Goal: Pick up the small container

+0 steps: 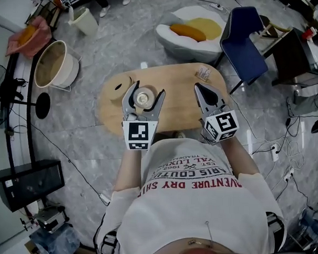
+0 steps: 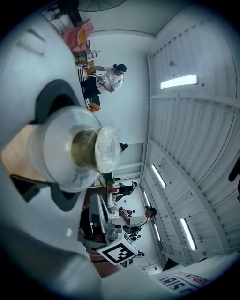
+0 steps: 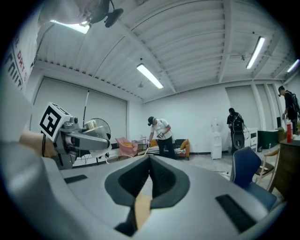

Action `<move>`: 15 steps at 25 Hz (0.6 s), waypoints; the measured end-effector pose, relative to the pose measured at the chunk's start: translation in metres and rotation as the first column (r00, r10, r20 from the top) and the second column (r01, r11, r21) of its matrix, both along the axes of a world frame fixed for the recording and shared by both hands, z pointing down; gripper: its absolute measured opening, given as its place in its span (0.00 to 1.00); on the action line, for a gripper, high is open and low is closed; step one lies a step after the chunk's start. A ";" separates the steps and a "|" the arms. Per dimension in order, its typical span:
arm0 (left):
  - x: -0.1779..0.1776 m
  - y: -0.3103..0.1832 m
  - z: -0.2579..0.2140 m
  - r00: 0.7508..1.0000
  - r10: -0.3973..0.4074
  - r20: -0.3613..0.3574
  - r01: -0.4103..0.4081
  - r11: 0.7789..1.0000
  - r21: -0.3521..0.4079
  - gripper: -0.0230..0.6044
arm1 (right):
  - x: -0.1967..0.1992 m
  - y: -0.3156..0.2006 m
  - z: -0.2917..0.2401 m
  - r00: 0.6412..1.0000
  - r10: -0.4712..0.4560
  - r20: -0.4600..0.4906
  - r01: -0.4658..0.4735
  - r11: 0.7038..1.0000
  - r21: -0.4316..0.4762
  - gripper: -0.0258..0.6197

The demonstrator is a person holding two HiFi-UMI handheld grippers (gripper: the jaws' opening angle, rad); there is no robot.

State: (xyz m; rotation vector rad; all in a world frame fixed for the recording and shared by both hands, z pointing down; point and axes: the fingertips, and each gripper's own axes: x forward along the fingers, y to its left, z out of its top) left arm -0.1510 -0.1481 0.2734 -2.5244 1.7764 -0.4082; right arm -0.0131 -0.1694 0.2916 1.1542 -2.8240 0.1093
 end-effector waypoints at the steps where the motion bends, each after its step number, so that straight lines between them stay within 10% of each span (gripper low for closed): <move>1: -0.001 0.003 -0.003 1.000 -0.001 -0.002 0.001 1.000 0.005 0.58 | -0.001 0.002 -0.002 1.000 -0.005 0.000 0.005 1.000 0.010 0.05; 15: -0.005 0.016 -0.008 1.000 0.018 -0.006 -0.018 1.000 0.005 0.58 | -0.024 0.019 -0.019 0.998 -0.067 -0.022 0.069 0.994 0.087 0.05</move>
